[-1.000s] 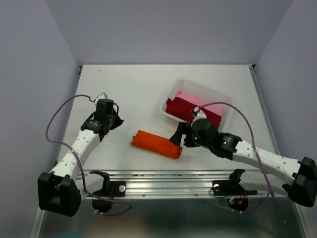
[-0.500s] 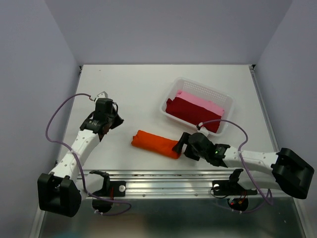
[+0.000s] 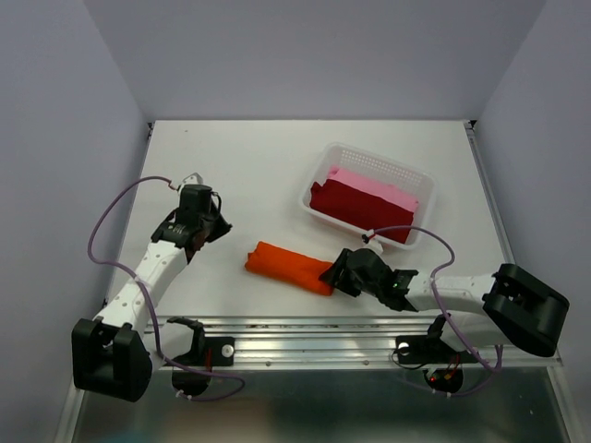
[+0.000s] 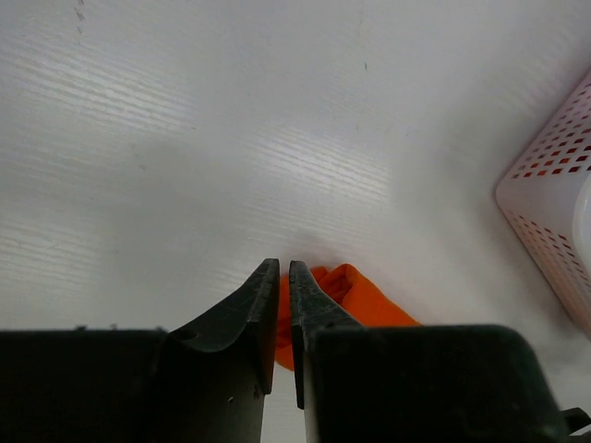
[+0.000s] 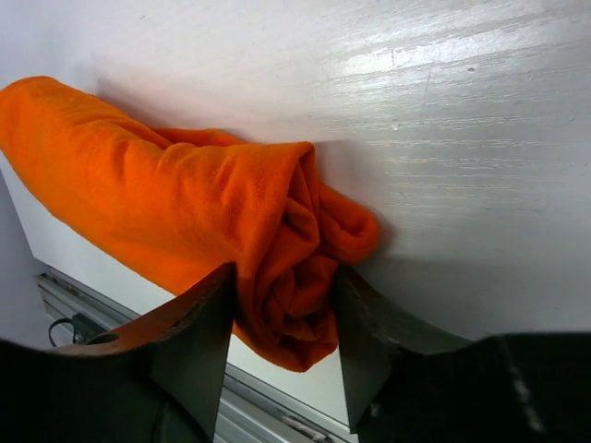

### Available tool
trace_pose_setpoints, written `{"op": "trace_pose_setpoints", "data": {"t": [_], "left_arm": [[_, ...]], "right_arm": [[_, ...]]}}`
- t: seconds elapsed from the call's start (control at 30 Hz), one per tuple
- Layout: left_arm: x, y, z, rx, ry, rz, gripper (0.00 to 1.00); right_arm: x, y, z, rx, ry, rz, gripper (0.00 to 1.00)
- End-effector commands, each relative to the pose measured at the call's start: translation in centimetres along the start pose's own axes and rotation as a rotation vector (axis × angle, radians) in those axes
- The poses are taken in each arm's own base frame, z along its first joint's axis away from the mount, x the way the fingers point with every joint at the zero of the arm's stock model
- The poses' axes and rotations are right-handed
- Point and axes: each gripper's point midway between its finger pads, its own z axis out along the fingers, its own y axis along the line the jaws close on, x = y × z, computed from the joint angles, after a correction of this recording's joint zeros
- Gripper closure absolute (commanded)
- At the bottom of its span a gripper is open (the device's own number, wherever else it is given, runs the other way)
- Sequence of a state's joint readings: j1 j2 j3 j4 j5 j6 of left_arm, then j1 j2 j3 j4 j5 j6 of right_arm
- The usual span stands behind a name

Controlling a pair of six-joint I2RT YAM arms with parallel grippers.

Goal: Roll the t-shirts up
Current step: Pick up the T-shirt from the center of the board.

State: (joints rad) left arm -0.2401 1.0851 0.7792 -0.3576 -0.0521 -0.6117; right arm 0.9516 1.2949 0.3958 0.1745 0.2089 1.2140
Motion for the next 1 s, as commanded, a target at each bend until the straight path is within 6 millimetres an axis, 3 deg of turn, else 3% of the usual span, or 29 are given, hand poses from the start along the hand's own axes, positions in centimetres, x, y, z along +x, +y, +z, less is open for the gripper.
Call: {"op": "trace_pose_setpoints", "data": {"t": [0.0, 0.07, 0.17, 0.4, 0.53, 0.57, 0.67, 0.8, 0.97], "left_arm": [[0.8, -0.1, 0.5, 0.025, 0.021, -0.015, 0.79], [1.0, -0.2, 0.6, 0.030, 0.024, -0.020, 0.79], [1.3, 0.0, 0.6, 0.035, 0.024, -0.026, 0.79], [3.2, 0.0, 0.9, 0.059, 0.079, -0.043, 0.77], [4.4, -0.3, 0.4, 0.098, 0.108, -0.043, 0.51], [4.6, -0.4, 0.2, 0.106, 0.111, -0.048, 0.42], [5.6, -1.5, -0.6, 0.160, 0.130, -0.042, 0.29], [8.4, -3.8, -1.7, 0.231, 0.184, -0.004, 0.23], [12.1, -4.1, -1.2, 0.248, 0.290, -0.001, 0.17]], "right_arm": [[-0.7, -0.2, 0.6, 0.014, -0.054, -0.004, 0.53], [-0.7, -0.3, 0.7, 0.019, -0.054, -0.013, 0.60], [-0.8, -0.1, 0.7, 0.016, -0.055, -0.022, 0.77], [-1.7, 0.8, 0.3, 0.032, -0.072, -0.112, 0.99], [-2.9, 0.0, -0.6, 0.076, -0.089, -0.197, 0.99], [-3.2, -1.0, -1.0, 0.124, -0.080, -0.227, 0.99], [-3.2, -2.1, -1.7, 0.164, -0.054, -0.289, 0.99], [-3.2, -2.4, -2.4, 0.184, -0.032, -0.327, 0.99], [-3.1, -2.7, -2.6, 0.188, -0.028, -0.330, 0.99]]}}
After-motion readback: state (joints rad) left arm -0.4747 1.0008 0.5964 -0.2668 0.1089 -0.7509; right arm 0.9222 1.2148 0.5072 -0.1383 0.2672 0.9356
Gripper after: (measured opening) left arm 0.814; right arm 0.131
